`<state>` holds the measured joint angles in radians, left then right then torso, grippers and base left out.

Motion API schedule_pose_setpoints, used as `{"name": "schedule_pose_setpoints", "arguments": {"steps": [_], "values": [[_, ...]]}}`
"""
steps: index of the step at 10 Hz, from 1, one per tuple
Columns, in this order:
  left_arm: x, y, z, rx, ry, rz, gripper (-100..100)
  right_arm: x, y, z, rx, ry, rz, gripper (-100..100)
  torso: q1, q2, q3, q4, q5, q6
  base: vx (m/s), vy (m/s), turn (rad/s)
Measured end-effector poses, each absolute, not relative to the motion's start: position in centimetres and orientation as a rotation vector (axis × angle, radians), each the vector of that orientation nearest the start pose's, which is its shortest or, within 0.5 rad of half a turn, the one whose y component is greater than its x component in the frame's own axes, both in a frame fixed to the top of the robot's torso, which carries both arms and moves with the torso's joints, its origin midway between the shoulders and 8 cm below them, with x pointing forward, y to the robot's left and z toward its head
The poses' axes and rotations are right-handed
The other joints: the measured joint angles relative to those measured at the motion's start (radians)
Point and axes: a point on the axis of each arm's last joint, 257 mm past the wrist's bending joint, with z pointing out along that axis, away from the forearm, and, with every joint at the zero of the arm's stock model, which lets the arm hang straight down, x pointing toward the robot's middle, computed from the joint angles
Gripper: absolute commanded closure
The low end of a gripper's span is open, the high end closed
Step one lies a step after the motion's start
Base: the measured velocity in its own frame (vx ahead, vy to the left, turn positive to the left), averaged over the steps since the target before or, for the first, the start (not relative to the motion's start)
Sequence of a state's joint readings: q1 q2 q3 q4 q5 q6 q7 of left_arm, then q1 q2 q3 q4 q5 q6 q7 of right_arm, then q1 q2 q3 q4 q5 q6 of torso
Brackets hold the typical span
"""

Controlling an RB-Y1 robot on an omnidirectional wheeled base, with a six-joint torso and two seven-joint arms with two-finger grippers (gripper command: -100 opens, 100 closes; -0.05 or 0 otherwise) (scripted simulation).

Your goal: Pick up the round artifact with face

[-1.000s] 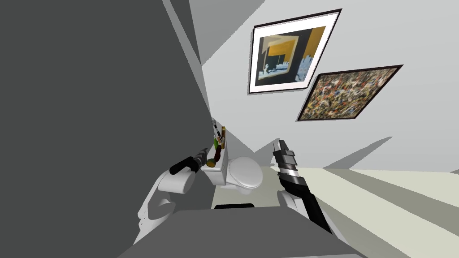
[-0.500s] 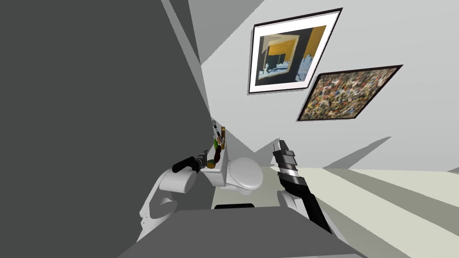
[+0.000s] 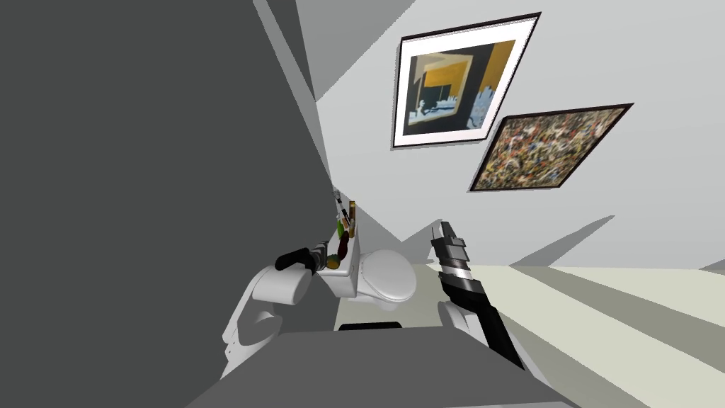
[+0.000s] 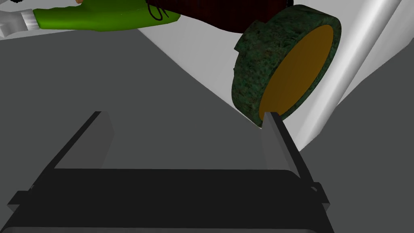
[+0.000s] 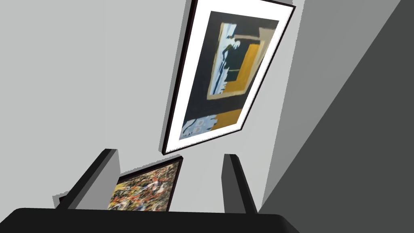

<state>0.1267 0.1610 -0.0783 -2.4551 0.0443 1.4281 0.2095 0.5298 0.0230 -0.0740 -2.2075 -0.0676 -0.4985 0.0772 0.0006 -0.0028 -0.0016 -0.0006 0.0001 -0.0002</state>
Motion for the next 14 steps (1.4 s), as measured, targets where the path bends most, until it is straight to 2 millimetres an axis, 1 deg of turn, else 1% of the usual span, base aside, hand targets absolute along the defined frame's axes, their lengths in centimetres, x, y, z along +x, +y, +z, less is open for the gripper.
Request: {"name": "schedule_pose_setpoints", "arguments": {"steps": [4,9,14], "values": [[38.7,22.7,-21.8,-1.828,1.674,-0.758,-100,34.6,-32.3,-1.7,0.758,0.633,1.161,0,0.001,-0.001,0.0,0.0,0.0,0.0,0.048,0.018,-0.024],[35.8,22.2,-23.4,-1.929,1.716,-0.668,-100,34.6,-32.3,-1.7,0.758,0.633,1.161,0,0.0,-0.001,0.0,0.0,0.0,0.0,0.055,0.017,-0.027],[33.3,21.5,-24.2,-2.024,1.739,-0.608,-100,34.6,-32.3,-1.7,0.758,0.633,1.161,0,0.001,0.0,0.0,0.0,0.0,0.0,0.049,0.02,-0.023]]}}
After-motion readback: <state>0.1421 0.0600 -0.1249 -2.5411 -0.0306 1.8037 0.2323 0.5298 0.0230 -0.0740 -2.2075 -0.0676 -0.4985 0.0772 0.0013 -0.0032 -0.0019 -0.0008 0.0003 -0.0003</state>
